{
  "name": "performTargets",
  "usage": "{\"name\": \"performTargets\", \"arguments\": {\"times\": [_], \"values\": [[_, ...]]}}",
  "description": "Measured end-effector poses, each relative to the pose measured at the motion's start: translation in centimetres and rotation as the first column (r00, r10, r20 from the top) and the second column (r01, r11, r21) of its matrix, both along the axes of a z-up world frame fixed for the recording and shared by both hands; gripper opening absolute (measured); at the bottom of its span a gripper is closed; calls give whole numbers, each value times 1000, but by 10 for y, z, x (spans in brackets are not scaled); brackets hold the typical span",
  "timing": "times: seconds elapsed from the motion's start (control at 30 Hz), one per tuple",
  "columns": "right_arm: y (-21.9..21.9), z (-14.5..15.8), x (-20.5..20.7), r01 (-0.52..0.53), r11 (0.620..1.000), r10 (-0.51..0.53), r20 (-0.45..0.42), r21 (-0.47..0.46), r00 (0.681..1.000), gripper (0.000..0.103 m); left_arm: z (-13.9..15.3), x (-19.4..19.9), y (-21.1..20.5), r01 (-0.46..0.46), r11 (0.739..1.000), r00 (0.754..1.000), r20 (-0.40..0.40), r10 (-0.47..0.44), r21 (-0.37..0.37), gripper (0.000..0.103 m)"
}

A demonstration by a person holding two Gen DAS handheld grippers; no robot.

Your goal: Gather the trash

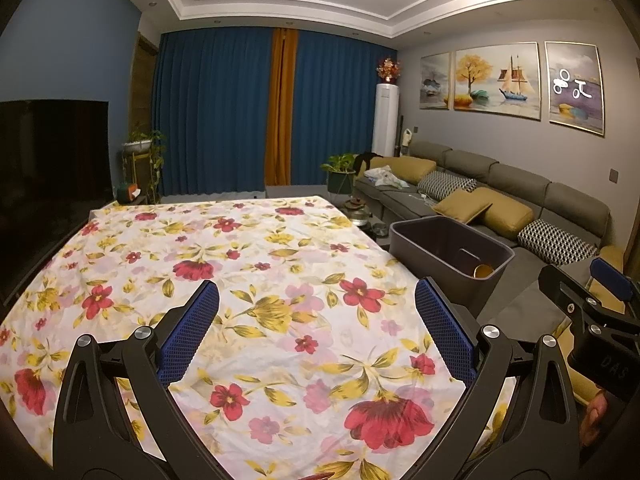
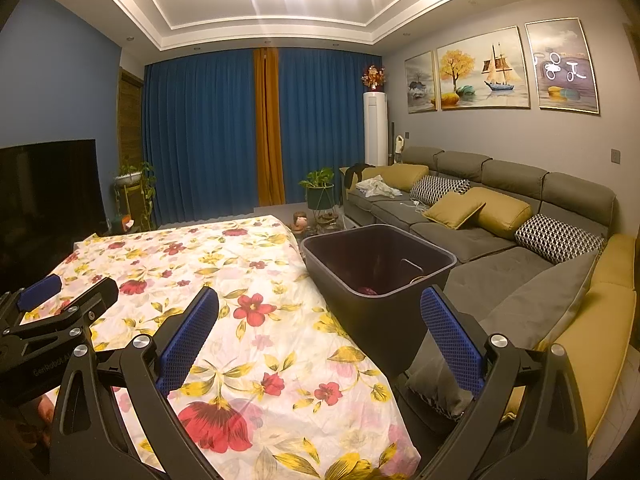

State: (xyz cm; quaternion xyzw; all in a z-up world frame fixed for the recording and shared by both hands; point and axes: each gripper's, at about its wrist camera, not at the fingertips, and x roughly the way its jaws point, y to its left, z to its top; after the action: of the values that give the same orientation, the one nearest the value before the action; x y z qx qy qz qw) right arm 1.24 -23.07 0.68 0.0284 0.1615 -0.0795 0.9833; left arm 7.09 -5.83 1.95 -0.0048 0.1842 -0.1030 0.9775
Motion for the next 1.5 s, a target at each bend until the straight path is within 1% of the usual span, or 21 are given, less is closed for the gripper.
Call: {"name": "performTargets", "arguments": {"times": [1.5], "values": [[-1, 1, 0, 2, 1000, -2, 7, 5, 1000, 97, 1, -1, -2, 2, 1000, 1000, 9, -1, -8, 96]]}}
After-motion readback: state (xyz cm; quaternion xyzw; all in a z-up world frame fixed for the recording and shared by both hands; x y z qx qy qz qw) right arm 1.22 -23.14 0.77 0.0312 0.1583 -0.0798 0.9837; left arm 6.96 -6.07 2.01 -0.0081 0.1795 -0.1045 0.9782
